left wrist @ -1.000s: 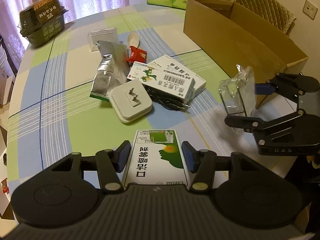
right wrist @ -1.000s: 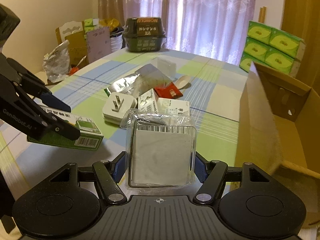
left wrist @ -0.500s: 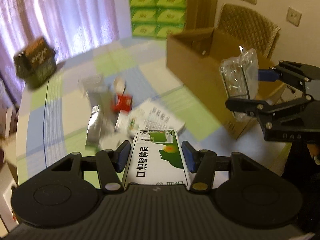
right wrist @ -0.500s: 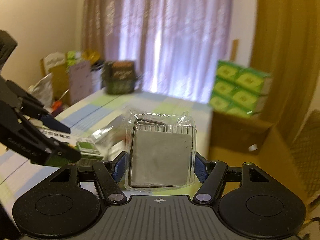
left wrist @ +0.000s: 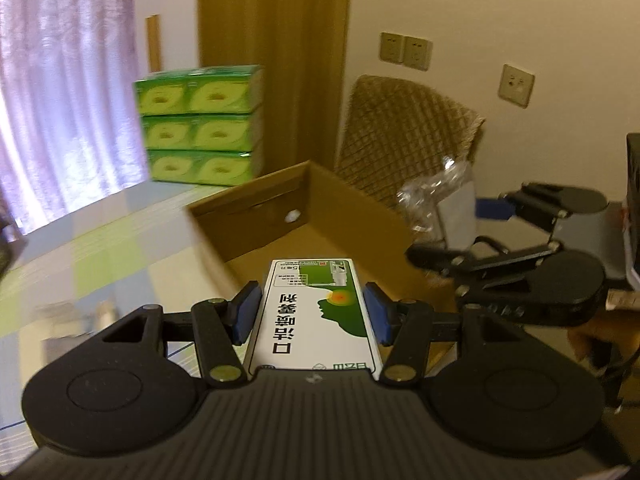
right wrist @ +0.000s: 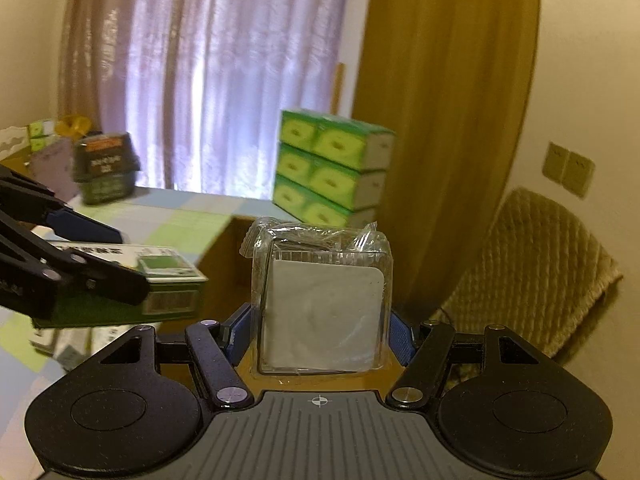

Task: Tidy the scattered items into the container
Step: 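Carry both boxes to the cardboard box and release them inside, then move both tools back over the remaining items on the table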

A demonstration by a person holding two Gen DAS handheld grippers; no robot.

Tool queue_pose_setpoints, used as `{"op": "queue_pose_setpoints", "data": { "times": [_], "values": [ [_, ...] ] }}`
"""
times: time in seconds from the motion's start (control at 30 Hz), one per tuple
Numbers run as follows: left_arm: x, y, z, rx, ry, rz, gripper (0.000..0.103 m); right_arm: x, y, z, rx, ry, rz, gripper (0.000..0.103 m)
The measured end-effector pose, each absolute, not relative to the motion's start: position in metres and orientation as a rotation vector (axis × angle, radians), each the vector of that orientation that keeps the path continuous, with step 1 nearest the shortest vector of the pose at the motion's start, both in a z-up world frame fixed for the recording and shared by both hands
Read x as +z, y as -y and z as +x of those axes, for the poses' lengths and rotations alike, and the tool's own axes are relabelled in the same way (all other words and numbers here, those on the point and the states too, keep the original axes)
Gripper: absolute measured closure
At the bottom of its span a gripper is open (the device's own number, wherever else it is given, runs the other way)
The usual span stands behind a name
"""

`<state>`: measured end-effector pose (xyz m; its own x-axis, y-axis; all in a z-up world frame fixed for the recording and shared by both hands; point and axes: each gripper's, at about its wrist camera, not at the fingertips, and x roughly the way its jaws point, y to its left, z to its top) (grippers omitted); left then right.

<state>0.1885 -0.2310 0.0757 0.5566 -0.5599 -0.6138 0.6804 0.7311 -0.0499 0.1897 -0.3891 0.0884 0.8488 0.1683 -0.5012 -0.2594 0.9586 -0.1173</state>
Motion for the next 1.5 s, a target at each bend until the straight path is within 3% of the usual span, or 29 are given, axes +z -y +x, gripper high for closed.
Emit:
{"op": "queue_pose_setpoints", "data": {
  "times": [0.27, 0.37, 0.73, 1.2, 1.23, 1.27, 1.5],
  "values": [
    [0.036, 0.271, 0.204, -0.76, -0.648, 0.21, 0.052, 0.068, 0.416, 0.206, 0.201, -0.552, -0.174, 0.033],
    [0.028, 0.272, 0.208, -0.743, -0.645, 0.218, 0.043, 0.061, 0.42, 0.207, 0.203, -0.562, -0.173, 0.033],
    [0.035, 0.226, 0.19, -0.661, -0.635, 0.195, 0.028, 0.056, 0.409, 0.217, 0.257, -0.577, -0.175, 0.033],
    [0.032, 0.198, 0.169, -0.619, -0.656, 0.154, 0.024, 0.046, 0.392, 0.232, 0.298, -0.616, -0.2, 0.032],
    [0.032, 0.198, 0.169, -0.619, -0.655, 0.154, 0.024, 0.046, 0.391, 0.233, 0.301, -0.611, -0.206, 0.026],
    [0.032, 0.198, 0.169, -0.618, -0.653, 0.155, 0.023, 0.047, 0.39, 0.233, 0.3, -0.603, -0.213, 0.0],
    [0.032, 0.189, 0.164, -0.596, -0.647, 0.144, 0.021, 0.065, 0.405, 0.222, 0.263, -0.527, -0.15, 0.0]
  ]
}}
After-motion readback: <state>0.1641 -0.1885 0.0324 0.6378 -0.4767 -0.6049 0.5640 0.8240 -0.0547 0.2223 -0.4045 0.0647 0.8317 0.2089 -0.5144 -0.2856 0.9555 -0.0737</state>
